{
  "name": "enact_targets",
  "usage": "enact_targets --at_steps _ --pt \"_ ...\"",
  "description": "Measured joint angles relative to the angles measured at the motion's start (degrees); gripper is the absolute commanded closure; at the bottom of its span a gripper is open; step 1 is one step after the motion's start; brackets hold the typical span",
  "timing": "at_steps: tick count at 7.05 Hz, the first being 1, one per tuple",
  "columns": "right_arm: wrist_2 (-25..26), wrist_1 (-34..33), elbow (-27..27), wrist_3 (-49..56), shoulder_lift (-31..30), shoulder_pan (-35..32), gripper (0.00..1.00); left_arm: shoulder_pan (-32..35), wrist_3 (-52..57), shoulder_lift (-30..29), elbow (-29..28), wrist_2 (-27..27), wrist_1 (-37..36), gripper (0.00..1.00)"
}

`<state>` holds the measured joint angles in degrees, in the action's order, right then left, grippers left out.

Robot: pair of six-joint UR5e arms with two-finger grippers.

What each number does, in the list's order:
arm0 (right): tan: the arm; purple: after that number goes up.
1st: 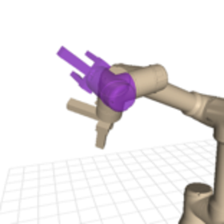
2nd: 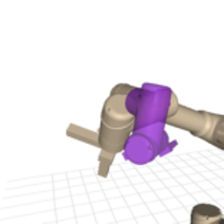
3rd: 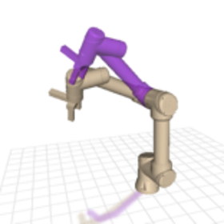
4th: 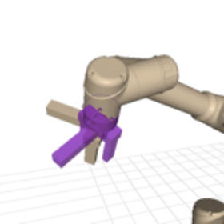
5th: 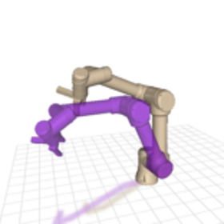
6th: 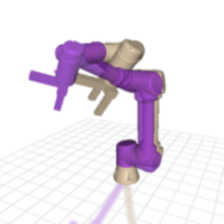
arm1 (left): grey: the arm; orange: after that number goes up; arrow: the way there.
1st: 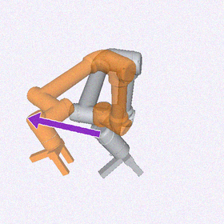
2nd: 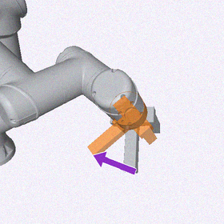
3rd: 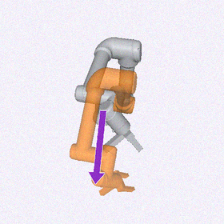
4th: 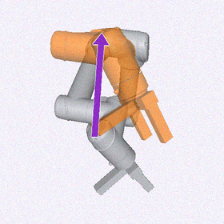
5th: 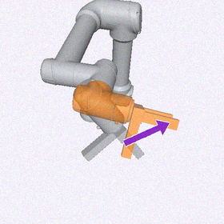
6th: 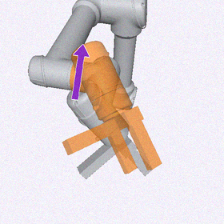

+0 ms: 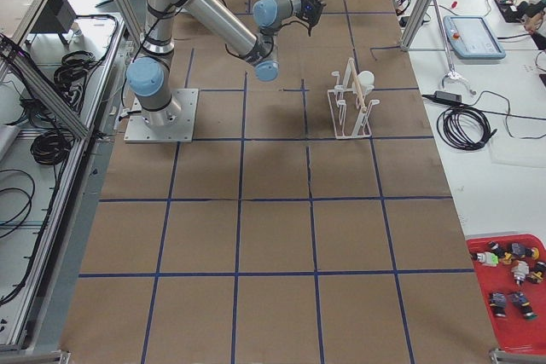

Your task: Transfer IKEA cup to right arm and place on rack

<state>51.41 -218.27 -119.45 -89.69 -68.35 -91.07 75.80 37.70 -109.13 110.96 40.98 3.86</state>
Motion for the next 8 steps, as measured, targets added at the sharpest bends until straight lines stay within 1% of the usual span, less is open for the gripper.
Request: enact_targets --at_steps 1,2,3,4,5,6,8 --pt "0.08 0.16 -0.35 -1.33 0.05 -0.42 0.0 3.08 -1.92 -1.53 1.03 -0.28 -7.02 1.0" --pt "0.32 0.42 -0.43 -1.9 0.07 -0.92 0.0 5.31 -6.8 -2.15 3.64 -0.16 -14.48 1.0" --pt "0.61 0.67 -0.44 -2.11 0.06 -1.26 0.0 6.41 -13.2 -2.49 6.85 0.05 -22.38 1.0" --pt "0.69 0.91 -0.46 -2.05 0.07 -1.55 0.0 6.97 -17.99 -2.4 9.5 0.17 -27.61 1.0" --pt "0.62 2.02 -0.49 -1.79 0.04 -1.72 0.0 7.46 -20.43 -1.86 11.29 0.27 -29.89 1.0" --pt "0.49 4.51 -0.43 -1.53 0.0 -1.84 0.0 8.6 -21.9 -1.04 12.18 1.49 -30.7 1.0" --pt "0.5 7.52 0.15 1.92 0.16 -2.49 0.0 13.5 -24.16 0.21 12.51 8.91 -30.91 1.0"
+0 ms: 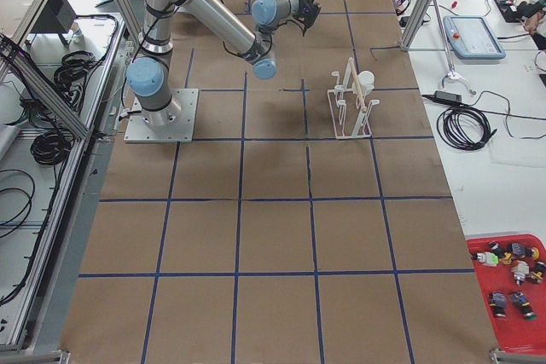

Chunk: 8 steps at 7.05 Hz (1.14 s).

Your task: Transfer IKEA cup to right arm and place on rack

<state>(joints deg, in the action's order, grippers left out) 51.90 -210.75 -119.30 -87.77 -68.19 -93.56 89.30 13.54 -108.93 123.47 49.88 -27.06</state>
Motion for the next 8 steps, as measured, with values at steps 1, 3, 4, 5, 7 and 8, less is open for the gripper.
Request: enact_targets --at_steps 1,3,4,5,7,8 --pt "0.01 0.33 0.62 2.38 0.17 -0.24 0.0 1.7 -0.42 0.25 0.02 2.12 0.04 1.0" --pt "-0.02 0.48 2.06 3.84 0.56 -1.04 0.01 2.76 -0.6 0.21 0.02 3.09 0.06 1.0" --pt "0.04 0.63 2.94 3.96 1.45 -1.83 0.01 2.93 -0.62 0.13 0.02 3.12 0.02 1.0" --pt "0.21 0.83 3.96 3.99 2.75 -2.87 0.01 3.04 -0.62 0.08 0.04 3.12 -0.01 0.99" --pt "0.76 1.55 5.71 4.01 4.57 -4.72 0.02 3.14 -0.68 0.08 0.09 3.08 0.0 0.99" --pt "1.24 1.91 6.04 4.01 4.83 -5.33 0.02 3.16 -0.7 0.11 0.1 3.08 0.02 0.99"
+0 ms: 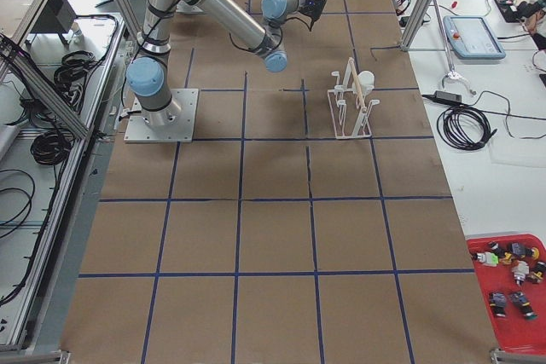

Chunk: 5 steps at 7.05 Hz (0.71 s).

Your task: Transfer IKEA cup to right arm and place on rack

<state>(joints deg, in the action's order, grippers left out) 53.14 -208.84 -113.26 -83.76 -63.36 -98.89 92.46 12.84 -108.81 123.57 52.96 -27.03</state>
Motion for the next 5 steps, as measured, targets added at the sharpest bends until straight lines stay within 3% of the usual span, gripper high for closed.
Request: enact_targets --at_steps 5 --pt "1.73 3.22 3.51 -0.22 2.55 -2.21 0.04 0.09 -0.09 -0.06 0.01 0.04 0.05 0.99"
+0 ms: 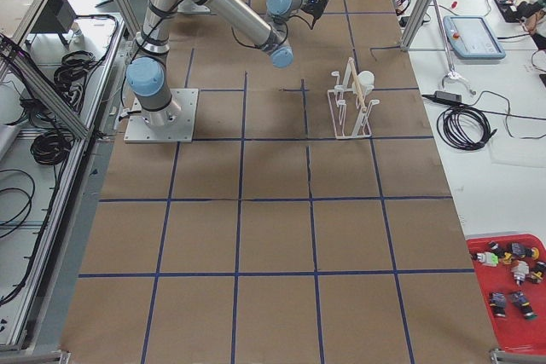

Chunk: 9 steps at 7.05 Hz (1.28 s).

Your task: Transfer IKEA cup to right arm and place on rack

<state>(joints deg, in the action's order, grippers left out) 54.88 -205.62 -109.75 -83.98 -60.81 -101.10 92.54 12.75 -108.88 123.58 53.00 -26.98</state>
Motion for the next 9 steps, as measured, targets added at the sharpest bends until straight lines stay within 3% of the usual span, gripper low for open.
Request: enact_targets --at_steps 9 --pt "1.2 4.65 5.05 -0.3 1.55 -1.23 0.06 0.01 -0.62 -0.01 -0.09 0.11 0.17 0.97"
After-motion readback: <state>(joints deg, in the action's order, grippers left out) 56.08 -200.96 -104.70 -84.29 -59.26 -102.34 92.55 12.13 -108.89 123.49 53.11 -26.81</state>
